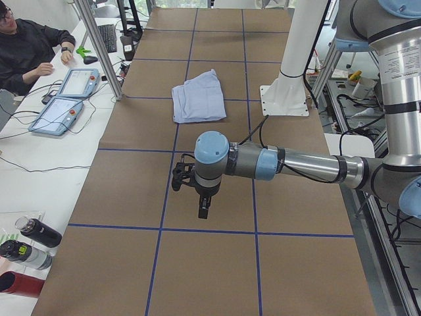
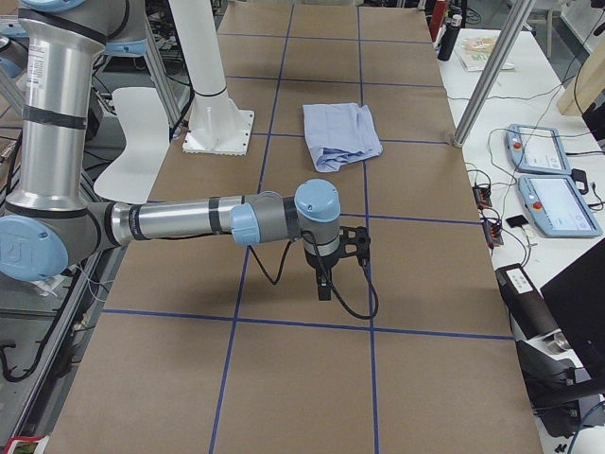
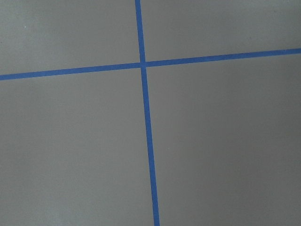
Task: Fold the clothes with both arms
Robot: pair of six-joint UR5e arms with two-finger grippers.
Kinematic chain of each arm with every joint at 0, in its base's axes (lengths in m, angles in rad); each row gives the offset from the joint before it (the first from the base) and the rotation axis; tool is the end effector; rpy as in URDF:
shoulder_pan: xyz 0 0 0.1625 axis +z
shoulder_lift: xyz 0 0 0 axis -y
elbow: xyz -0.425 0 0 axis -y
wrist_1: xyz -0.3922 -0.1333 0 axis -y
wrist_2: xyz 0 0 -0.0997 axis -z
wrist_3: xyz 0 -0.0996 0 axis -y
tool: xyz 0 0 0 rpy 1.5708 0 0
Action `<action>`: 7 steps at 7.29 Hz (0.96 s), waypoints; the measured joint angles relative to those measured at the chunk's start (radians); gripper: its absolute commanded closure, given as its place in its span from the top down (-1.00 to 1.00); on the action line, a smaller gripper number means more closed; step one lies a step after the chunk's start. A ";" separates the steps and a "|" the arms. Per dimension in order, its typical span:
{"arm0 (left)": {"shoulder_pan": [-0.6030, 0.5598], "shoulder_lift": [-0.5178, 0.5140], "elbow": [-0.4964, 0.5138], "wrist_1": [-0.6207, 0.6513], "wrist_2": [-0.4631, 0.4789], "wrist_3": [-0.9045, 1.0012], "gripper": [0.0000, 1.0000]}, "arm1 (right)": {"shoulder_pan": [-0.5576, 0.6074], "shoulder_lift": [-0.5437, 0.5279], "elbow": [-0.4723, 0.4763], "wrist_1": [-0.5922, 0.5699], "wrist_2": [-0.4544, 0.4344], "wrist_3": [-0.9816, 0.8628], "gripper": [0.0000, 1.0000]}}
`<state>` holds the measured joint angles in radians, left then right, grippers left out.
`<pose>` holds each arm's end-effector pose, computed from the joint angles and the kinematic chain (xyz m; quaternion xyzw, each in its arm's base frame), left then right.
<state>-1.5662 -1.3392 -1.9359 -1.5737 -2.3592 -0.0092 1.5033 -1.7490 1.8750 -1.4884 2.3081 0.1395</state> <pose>-0.0608 -0.3998 0.5800 0.0603 0.3836 0.0241 0.9212 0.0374 -0.4301 0.5830 0.0595 -0.3665 -0.0041 0.9285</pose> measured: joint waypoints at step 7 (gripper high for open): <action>0.002 0.027 0.012 0.000 0.005 0.000 1.00 | -0.002 0.003 0.000 0.004 0.002 0.000 1.00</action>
<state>-1.5647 -1.3119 -1.9244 -1.5738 -2.3538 -0.0092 1.5018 -1.7457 1.8753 -1.4842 2.3101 0.1396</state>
